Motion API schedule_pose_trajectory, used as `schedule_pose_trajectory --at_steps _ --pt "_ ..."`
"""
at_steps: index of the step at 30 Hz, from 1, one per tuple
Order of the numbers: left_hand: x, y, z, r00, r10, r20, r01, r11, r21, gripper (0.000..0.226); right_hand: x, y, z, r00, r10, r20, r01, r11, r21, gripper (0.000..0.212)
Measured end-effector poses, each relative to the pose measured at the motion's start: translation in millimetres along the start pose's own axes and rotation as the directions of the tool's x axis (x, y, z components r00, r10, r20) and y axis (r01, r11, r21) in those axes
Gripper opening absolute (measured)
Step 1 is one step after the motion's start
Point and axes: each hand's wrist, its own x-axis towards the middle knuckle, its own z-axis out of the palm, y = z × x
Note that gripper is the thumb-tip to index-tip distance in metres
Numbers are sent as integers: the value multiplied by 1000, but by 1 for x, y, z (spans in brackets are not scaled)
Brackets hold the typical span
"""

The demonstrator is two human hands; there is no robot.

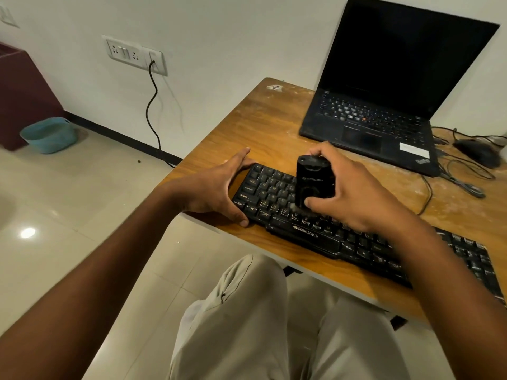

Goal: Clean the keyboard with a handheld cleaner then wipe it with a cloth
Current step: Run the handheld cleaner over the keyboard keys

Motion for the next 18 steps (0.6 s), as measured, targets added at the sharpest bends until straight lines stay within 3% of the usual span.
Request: schedule_pose_trajectory --at_steps 3,9,13,18 --pt "0 0 0 1000 -2 -5 2 1000 -6 157 2 -2 -7 999 -20 -32 20 1000 8 63" --pt "-2 1 0 1000 -3 3 3 1000 -27 159 29 -22 25 988 -100 -120 124 968 217 65" --pt "-2 1 0 1000 2 -1 -2 1000 -10 159 21 -12 25 996 -43 -84 56 985 160 67" --pt "-1 0 1 1000 1 -9 -1 1000 -7 157 -2 2 -1 999 3 -52 -4 1000 -30 65"
